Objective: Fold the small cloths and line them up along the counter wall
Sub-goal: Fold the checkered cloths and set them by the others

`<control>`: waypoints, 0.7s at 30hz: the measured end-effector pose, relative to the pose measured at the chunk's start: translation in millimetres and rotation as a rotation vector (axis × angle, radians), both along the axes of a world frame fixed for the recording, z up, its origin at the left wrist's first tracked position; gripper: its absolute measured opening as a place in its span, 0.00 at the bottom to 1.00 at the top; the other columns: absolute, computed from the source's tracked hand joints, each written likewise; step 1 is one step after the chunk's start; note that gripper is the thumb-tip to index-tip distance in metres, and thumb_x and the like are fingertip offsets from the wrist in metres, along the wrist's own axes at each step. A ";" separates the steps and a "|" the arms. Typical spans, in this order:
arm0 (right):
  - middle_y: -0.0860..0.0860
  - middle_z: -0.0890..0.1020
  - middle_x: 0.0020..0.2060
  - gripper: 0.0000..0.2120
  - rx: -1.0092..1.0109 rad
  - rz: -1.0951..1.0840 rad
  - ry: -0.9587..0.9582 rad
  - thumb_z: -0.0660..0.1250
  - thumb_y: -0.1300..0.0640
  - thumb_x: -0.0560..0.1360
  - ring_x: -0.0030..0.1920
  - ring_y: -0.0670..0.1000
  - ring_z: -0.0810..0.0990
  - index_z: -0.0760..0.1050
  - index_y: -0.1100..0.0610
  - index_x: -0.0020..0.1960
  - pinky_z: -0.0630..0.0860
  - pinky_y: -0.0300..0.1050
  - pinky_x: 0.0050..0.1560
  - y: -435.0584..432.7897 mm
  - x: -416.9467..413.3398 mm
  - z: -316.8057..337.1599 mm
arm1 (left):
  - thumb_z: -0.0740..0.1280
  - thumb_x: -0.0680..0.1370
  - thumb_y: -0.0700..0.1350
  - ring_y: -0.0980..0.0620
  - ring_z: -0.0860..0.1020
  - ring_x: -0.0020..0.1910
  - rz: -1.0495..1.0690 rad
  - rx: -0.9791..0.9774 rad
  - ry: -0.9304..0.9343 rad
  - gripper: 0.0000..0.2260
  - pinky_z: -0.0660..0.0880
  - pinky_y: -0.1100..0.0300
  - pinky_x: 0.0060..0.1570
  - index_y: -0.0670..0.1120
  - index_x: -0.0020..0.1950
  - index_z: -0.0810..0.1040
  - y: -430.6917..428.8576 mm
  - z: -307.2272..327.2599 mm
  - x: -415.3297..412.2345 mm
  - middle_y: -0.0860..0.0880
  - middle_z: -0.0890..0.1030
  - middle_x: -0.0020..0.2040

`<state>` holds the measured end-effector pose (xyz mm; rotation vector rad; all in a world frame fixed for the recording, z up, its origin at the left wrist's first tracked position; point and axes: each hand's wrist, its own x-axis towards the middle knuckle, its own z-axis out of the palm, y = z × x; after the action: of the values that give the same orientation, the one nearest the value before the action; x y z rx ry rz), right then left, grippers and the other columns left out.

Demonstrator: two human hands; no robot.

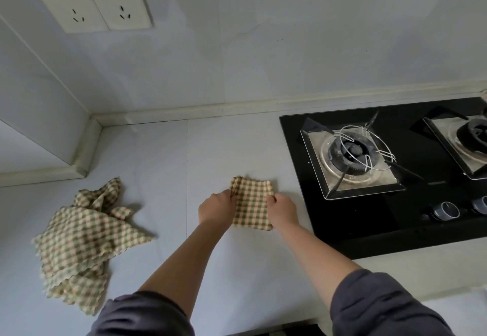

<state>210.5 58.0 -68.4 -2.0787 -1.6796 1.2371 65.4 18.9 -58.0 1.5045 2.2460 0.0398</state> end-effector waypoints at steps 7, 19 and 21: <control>0.57 0.80 0.53 0.19 -0.065 0.037 -0.163 0.51 0.49 0.81 0.55 0.59 0.78 0.75 0.59 0.59 0.73 0.46 0.49 3.5 -2.8 8.4 | 0.57 0.79 0.43 0.48 0.73 0.35 0.079 0.116 0.034 0.03 0.65 0.58 0.31 0.44 0.51 0.65 4.4 4.7 6.2 0.49 0.74 0.40; 0.49 0.80 0.40 0.07 -0.093 0.135 0.062 0.64 0.50 0.75 0.44 0.52 0.81 0.74 0.52 0.42 0.78 0.47 0.48 -0.4 28.3 9.8 | 0.56 0.80 0.50 0.47 0.71 0.59 -0.353 0.158 0.324 0.13 0.63 0.49 0.60 0.48 0.60 0.74 -18.0 -1.6 16.6 0.48 0.73 0.60; 0.47 0.79 0.41 0.06 -0.086 0.194 0.078 0.67 0.52 0.74 0.45 0.48 0.79 0.77 0.53 0.47 0.73 0.41 0.47 -2.9 33.8 7.8 | 0.65 0.75 0.49 0.47 0.73 0.50 -0.288 0.257 0.390 0.08 0.66 0.51 0.53 0.47 0.50 0.79 -13.5 3.0 14.8 0.48 0.76 0.50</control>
<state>244.3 55.1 -60.6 -1.9227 -1.8595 1.4525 80.3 5.4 -55.0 2.1187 2.3567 -0.0600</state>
